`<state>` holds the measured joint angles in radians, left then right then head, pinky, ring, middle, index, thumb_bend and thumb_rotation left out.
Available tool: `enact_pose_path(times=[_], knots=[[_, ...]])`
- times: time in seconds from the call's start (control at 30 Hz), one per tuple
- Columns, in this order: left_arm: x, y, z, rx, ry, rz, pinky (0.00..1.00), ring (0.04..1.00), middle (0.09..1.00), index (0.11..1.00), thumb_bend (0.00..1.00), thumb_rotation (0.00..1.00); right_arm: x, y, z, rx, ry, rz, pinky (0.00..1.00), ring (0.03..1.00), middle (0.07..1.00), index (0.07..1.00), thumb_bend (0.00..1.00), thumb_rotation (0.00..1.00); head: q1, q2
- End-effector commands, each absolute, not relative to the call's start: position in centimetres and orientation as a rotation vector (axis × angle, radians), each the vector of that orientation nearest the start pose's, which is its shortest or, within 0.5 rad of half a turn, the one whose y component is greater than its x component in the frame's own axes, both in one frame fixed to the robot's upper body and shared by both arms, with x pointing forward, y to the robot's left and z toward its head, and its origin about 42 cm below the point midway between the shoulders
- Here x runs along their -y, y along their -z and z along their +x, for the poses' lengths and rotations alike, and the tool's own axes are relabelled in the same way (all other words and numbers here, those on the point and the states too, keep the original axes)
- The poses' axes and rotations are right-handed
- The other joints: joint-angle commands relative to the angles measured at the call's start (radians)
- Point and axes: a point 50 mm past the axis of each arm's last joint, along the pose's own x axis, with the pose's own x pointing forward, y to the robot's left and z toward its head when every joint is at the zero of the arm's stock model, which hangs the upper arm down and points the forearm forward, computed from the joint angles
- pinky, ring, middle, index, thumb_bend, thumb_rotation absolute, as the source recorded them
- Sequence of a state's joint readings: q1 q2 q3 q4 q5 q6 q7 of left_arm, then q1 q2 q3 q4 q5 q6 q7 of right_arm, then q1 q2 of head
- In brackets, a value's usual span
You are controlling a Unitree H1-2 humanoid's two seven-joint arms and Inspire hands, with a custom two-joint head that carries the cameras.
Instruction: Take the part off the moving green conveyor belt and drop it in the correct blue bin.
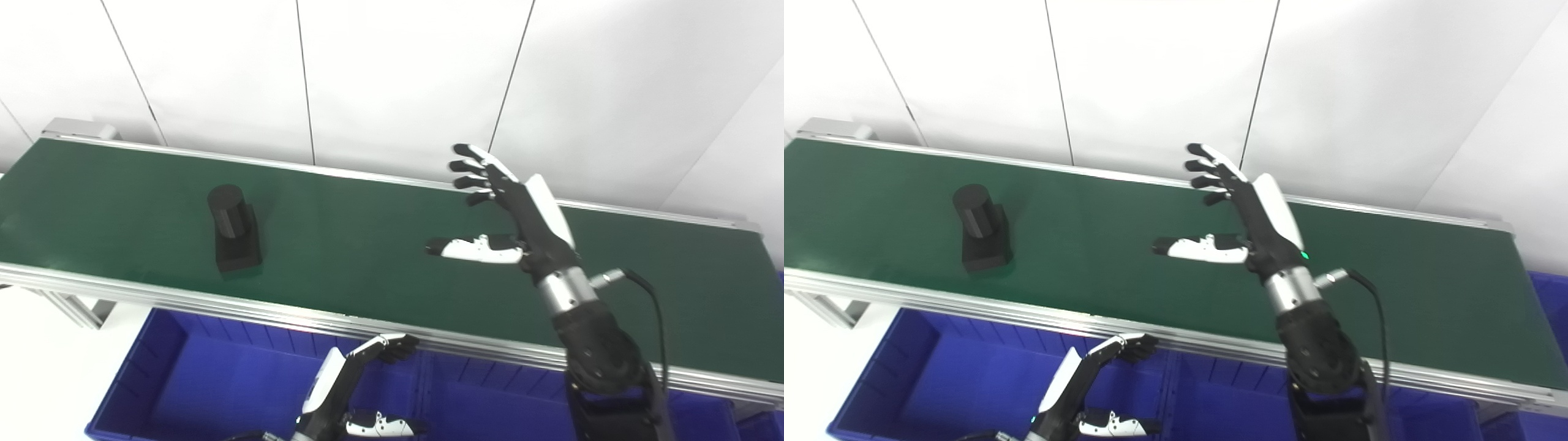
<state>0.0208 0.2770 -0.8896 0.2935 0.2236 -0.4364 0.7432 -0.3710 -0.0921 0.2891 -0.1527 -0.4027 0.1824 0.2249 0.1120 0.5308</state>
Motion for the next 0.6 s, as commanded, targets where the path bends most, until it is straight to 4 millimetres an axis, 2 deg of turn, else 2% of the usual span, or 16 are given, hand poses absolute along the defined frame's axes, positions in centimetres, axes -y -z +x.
enact_pose_path(times=[0.0, 0.1, 0.3, 0.57], knots=[[-13.7, -2.1, 18.4, 0.276, 0.252, 0.292, 0.61, 0.654, 0.696, 0.729, 0.83, 0.34, 11.0, -24.8, 36.7, 0.387, -0.446, -0.574, 0.67, 0.774, 0.803, 0.888, 0.83, 0.43, 0.001, 0.001], [-13.6, -2.2, 18.4, 0.298, 0.24, 0.301, 0.62, 0.653, 0.686, 0.718, 0.83, 0.32, 10.1, -25.0, 37.3, 0.364, -0.463, -0.595, 0.68, 0.781, 0.811, 0.891, 0.83, 0.43, 0.002, 0.002], [-13.4, -2.3, 18.3, 0.307, 0.217, 0.293, 0.63, 0.658, 0.681, 0.705, 0.84, 0.33, 9.0, -25.2, 38.4, 0.343, -0.488, -0.602, 0.64, 0.777, 0.827, 0.89, 0.83, 0.43, 0.005, 0.004], [-13.5, -2.8, 18.0, 0.273, 0.215, 0.245, 0.61, 0.682, 0.723, 0.731, 0.85, 0.36, 7.6, -25.0, 39.3, 0.323, -0.535, -0.635, 0.62, 0.745, 0.825, 0.903, 0.83, 0.45, 0.012, 0.004]])
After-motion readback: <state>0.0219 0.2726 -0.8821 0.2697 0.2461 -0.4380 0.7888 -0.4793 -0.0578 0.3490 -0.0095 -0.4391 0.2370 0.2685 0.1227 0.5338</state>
